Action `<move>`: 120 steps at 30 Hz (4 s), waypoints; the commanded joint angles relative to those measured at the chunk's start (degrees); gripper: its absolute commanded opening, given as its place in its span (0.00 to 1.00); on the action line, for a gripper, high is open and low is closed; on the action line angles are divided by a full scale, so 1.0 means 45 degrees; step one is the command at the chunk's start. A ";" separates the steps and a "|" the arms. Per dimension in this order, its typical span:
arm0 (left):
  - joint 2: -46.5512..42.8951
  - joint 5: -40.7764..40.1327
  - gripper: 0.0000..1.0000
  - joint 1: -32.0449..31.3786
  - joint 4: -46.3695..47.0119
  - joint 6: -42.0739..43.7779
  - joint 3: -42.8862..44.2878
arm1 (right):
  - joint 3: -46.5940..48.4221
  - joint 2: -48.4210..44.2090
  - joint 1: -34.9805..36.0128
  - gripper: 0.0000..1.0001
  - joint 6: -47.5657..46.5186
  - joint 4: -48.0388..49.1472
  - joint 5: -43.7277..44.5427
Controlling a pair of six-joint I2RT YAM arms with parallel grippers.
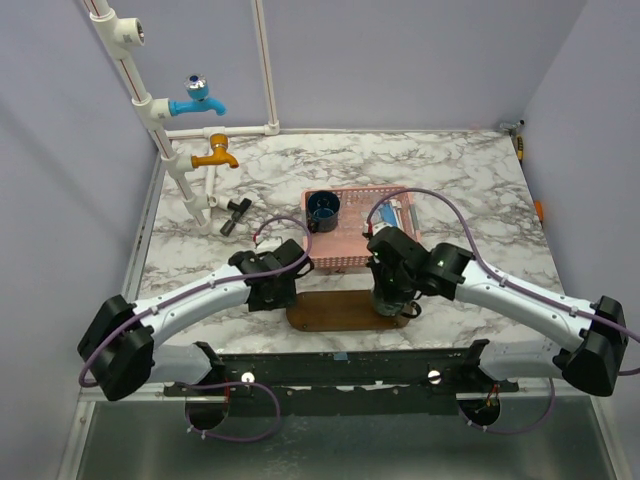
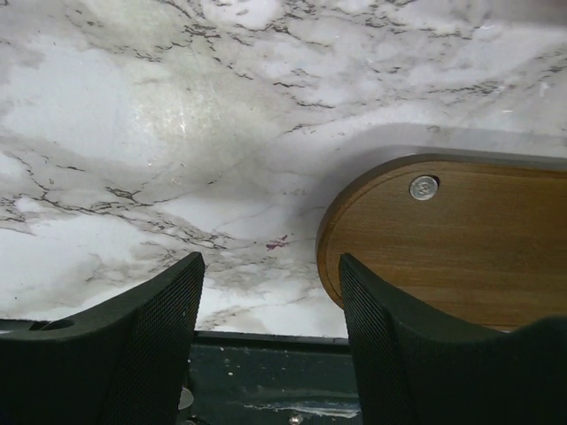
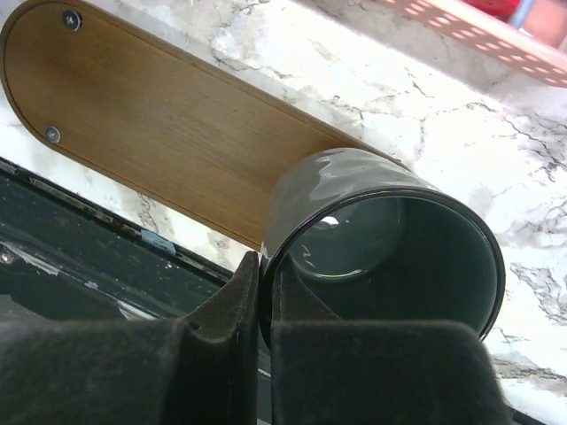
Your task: Prepare toiletry sets of a toothbrush and toothpaste on the tray
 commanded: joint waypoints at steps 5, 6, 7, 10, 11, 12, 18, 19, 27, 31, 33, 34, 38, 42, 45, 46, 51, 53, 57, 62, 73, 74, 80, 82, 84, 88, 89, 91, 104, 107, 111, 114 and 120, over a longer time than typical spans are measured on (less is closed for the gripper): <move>-0.2452 0.0852 0.72 0.0058 -0.0149 0.1361 0.0837 | 0.0261 0.0338 0.0862 0.01 0.0176 0.0234 0.1334; -0.2792 0.0894 0.74 0.0058 -0.0235 0.1572 0.1015 | 0.0248 0.0353 0.0992 0.01 0.0296 0.0212 0.1581; -0.3070 0.0911 0.76 0.0077 -0.0339 0.1738 0.1216 | 0.0239 0.0386 0.1141 0.01 0.0423 0.0207 0.1889; -0.4056 0.1093 0.82 0.0115 -0.0515 0.2415 0.1696 | 0.0121 0.0484 0.1470 0.01 0.0748 0.0262 0.2647; -0.4404 0.1157 0.84 0.0136 -0.0524 0.2612 0.1799 | 0.0046 0.0535 0.1553 0.01 0.0803 0.0307 0.2828; -0.4687 0.1245 0.86 0.0138 -0.0561 0.2825 0.1937 | 0.0011 0.0626 0.1629 0.01 0.0872 0.0337 0.2932; -0.6219 0.1788 0.94 0.0284 -0.0701 0.3908 0.2433 | -0.0143 0.0894 0.1932 0.01 0.1528 0.0355 0.3218; -0.6377 0.1843 0.95 0.0302 -0.0737 0.4051 0.2473 | -0.0143 0.0928 0.1991 0.01 0.1639 0.0303 0.3281; -0.7384 0.2119 0.99 0.0448 -0.0608 0.4807 0.2311 | 0.0233 0.1367 0.2620 0.01 0.2344 -0.0516 0.3825; -0.7543 0.2364 0.99 0.0587 -0.0422 0.5035 0.2050 | 0.0155 0.1289 0.2722 0.01 0.2537 -0.0803 0.3903; -0.7622 0.2476 0.99 0.0644 -0.0270 0.5113 0.1891 | 0.0093 0.1215 0.2772 0.01 0.2642 -0.0817 0.3908; -0.7643 0.2498 0.99 0.0674 -0.0190 0.5142 0.1795 | 0.0063 0.1169 0.2796 0.01 0.2657 -0.0804 0.3892; -0.7685 0.2557 0.99 0.0770 -0.0018 0.5204 0.1584 | -0.0033 0.1160 0.2837 0.00 0.2799 -0.0895 0.4013; -0.7708 0.2636 0.99 0.0907 0.0033 0.5279 0.1455 | -0.0155 0.1180 0.2841 0.01 0.2896 -0.0822 0.4110; -0.7752 0.2672 0.99 0.1012 0.0051 0.5321 0.1351 | -0.0183 0.1165 0.2847 0.01 0.2953 -0.0806 0.4210; -0.7762 0.2692 0.99 0.1048 0.0058 0.5340 0.1317 | -0.0199 0.1165 0.2840 0.01 0.2966 -0.0824 0.4264; -0.7877 0.2772 0.99 0.1168 0.0080 0.5321 0.1156 | -0.0332 0.1279 0.2849 0.01 0.3115 -0.0864 0.4130; -0.7890 0.2810 0.99 0.1208 0.0061 0.5321 0.1113 | -0.0426 0.1257 0.2841 0.01 0.3179 -0.0849 0.4118; -0.7899 0.2850 0.99 0.1261 0.0061 0.5321 0.1092 | -0.0474 0.1213 0.2849 0.01 0.3172 -0.0690 0.4050; -0.7848 0.2888 0.99 0.1306 0.0129 0.5321 0.1014 | -0.0516 0.1311 0.2857 0.07 0.3233 -0.0768 0.3947; -0.7704 0.2947 0.99 0.1399 0.0237 0.5321 0.0975 | 0.0029 0.1137 0.2847 0.28 0.3436 -0.1158 0.4121; -0.7688 0.2963 0.99 0.1393 0.0247 0.5321 0.0976 | 0.0129 0.1116 0.2844 0.30 0.3441 -0.1243 0.4121; -0.7516 0.2803 0.99 0.1406 0.0329 0.5235 0.1024 | 0.1157 0.0961 0.2840 0.36 0.3666 -0.1958 0.4760; -0.7473 0.2654 0.99 0.1406 0.0352 0.5137 0.1053 | 0.1600 0.0844 0.2840 0.39 0.3757 -0.2294 0.5362; -0.7479 0.2510 0.99 0.1406 0.0388 0.5041 0.1092 | 0.2041 0.0736 0.2842 0.44 0.3580 -0.2516 0.5968; -0.7610 0.2217 0.99 0.1392 0.0542 0.4950 0.1194 | 0.2808 0.0505 0.2831 0.53 0.3042 -0.2061 0.6487; -0.7671 0.2163 0.99 0.1388 0.0619 0.4950 0.1181 | 0.3042 0.0527 0.2812 0.54 0.2809 -0.1933 0.6602; -0.7745 0.2009 0.99 0.1395 0.0684 0.4940 0.1170 | 0.3527 0.0771 0.2695 0.55 0.2549 -0.1830 0.6861; -0.8807 0.1247 0.99 0.1401 0.1391 0.5399 0.0308 | 0.5176 0.2726 -0.0173 0.56 0.0521 0.0641 0.5795; -0.9136 0.1134 0.99 0.1394 0.1481 0.5735 0.0084 | 0.5869 0.3482 -0.0916 0.55 -0.0073 0.1141 0.4746; -0.9588 0.1087 0.99 0.1406 0.1800 0.6153 -0.0291 | 0.6947 0.4986 -0.1341 0.54 -0.0254 0.1435 0.4440; -1.0055 0.1118 0.99 0.1405 0.2233 0.6219 -0.0851 | 0.7499 0.5879 -0.1861 0.52 -0.0004 0.1664 0.3995; -1.1145 0.1220 0.99 0.1393 0.2891 0.6293 -0.1759 | 0.8517 0.7557 -0.2363 0.51 0.0455 0.1595 0.3821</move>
